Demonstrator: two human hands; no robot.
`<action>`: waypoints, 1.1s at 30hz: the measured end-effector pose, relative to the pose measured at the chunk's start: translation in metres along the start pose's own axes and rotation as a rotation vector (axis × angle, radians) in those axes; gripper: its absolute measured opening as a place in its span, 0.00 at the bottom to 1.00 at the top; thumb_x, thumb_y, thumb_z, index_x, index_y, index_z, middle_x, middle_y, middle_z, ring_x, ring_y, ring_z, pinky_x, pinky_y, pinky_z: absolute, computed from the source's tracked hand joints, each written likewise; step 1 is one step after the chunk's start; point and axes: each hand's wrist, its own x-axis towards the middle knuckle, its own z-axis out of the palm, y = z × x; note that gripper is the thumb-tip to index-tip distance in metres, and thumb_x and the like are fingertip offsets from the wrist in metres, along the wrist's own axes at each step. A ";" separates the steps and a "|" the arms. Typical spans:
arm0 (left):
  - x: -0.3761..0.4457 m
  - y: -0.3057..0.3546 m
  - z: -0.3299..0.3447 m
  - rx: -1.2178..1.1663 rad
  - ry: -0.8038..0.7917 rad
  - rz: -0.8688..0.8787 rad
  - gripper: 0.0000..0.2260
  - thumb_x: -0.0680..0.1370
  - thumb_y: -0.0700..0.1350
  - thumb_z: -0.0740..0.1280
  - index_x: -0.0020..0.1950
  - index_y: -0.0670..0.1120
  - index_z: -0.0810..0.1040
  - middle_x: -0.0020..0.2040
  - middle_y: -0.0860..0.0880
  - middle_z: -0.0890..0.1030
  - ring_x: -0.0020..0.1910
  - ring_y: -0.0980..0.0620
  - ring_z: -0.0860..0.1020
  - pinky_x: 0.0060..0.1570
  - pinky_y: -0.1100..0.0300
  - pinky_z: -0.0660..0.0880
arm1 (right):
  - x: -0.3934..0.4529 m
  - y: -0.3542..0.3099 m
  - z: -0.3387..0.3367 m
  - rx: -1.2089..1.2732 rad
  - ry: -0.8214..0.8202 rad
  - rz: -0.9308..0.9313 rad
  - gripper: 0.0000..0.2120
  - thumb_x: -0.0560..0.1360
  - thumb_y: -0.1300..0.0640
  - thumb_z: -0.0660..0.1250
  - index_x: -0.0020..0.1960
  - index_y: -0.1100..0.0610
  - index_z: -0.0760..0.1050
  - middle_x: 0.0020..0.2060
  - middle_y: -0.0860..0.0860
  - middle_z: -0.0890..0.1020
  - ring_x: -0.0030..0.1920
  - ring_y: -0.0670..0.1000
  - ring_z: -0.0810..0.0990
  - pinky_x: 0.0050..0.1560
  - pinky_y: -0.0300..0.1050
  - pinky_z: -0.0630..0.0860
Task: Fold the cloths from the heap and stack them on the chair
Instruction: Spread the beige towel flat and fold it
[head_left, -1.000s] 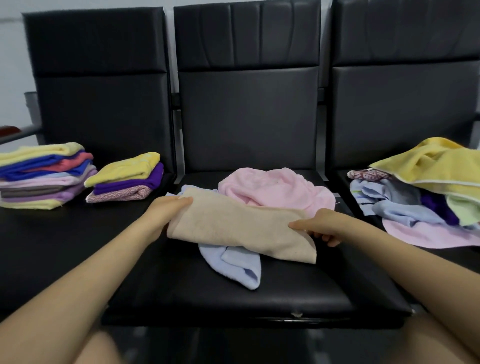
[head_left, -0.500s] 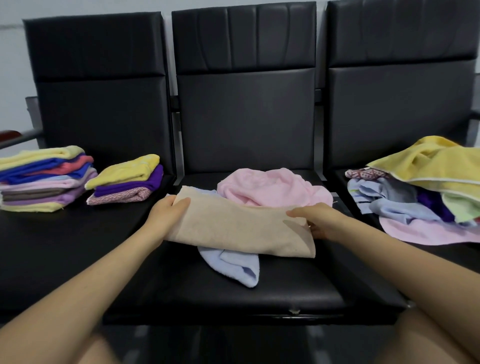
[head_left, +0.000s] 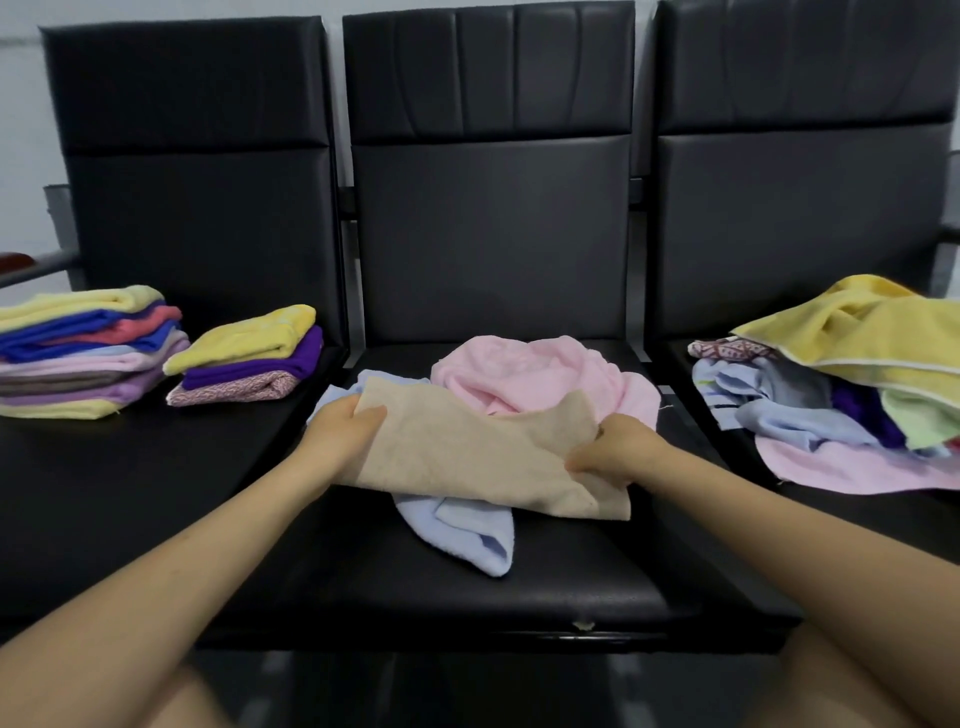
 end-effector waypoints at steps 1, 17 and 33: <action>0.000 0.001 -0.002 -0.022 0.028 0.020 0.08 0.77 0.49 0.62 0.47 0.48 0.78 0.51 0.45 0.79 0.45 0.50 0.77 0.38 0.59 0.69 | 0.004 0.004 -0.001 0.109 0.038 -0.014 0.12 0.70 0.53 0.71 0.44 0.59 0.72 0.36 0.50 0.75 0.37 0.48 0.74 0.35 0.41 0.71; -0.026 0.009 -0.008 -0.050 0.044 0.109 0.06 0.81 0.44 0.60 0.49 0.50 0.77 0.49 0.48 0.79 0.47 0.50 0.76 0.39 0.61 0.70 | -0.008 0.001 0.012 0.213 0.016 -0.115 0.11 0.72 0.54 0.71 0.50 0.58 0.76 0.42 0.50 0.77 0.45 0.50 0.76 0.45 0.43 0.72; -0.064 -0.010 0.010 0.036 -0.015 0.000 0.10 0.81 0.48 0.59 0.51 0.45 0.78 0.53 0.43 0.80 0.52 0.44 0.77 0.49 0.55 0.69 | -0.024 0.044 -0.021 0.564 0.195 -0.071 0.28 0.72 0.63 0.72 0.70 0.59 0.70 0.60 0.57 0.76 0.55 0.54 0.77 0.52 0.42 0.72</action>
